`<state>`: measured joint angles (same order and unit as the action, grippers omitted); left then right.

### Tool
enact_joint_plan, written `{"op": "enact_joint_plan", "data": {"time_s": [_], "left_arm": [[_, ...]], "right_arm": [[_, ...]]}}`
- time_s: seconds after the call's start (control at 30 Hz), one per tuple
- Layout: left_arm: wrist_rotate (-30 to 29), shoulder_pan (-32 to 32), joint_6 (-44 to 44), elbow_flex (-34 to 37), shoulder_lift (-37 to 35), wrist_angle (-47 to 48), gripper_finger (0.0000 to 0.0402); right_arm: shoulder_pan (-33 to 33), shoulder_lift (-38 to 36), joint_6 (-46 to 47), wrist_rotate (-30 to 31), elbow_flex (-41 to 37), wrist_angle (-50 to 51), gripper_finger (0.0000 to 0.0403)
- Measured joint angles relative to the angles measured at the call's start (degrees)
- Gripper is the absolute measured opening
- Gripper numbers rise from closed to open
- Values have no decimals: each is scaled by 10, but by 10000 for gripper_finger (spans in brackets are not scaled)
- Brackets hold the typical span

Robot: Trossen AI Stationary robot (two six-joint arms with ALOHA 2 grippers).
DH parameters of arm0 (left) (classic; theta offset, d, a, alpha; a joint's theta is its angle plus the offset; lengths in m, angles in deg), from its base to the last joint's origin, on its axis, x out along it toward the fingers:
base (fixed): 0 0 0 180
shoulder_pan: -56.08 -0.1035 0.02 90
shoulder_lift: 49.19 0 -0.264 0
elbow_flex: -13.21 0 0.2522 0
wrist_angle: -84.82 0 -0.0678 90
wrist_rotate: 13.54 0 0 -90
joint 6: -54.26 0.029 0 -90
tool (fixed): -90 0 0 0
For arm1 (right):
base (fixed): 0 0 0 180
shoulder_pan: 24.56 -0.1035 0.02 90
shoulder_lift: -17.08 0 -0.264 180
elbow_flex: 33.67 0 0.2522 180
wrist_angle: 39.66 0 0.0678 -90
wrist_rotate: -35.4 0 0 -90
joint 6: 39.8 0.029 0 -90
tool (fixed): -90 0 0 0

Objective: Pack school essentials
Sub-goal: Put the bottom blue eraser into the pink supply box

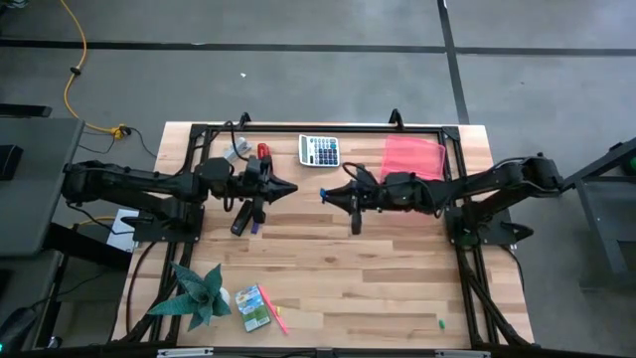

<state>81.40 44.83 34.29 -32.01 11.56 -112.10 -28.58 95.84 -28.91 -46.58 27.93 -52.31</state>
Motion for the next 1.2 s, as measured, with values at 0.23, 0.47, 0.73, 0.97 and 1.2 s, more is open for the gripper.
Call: {"op": "enact_joint_plan", "data": {"time_s": [0.23,0.47,0.73,0.97,1.2], "left_arm": [[0,0,15,-2,0,8,0],[-1,0,8,-2,0,9,0],[3,1,6,-2,0,9,0],[4,2,6,-2,0,13,0],[4,2,6,-2,0,13,0]], "right_arm": [[4,0,-9,-26,0,-8,24],[4,0,-10,-40,0,-7,24],[41,-75,10,52,1,207,24],[119,-141,109,114,1,648,24],[209,-106,152,107,1,876,24]]}}
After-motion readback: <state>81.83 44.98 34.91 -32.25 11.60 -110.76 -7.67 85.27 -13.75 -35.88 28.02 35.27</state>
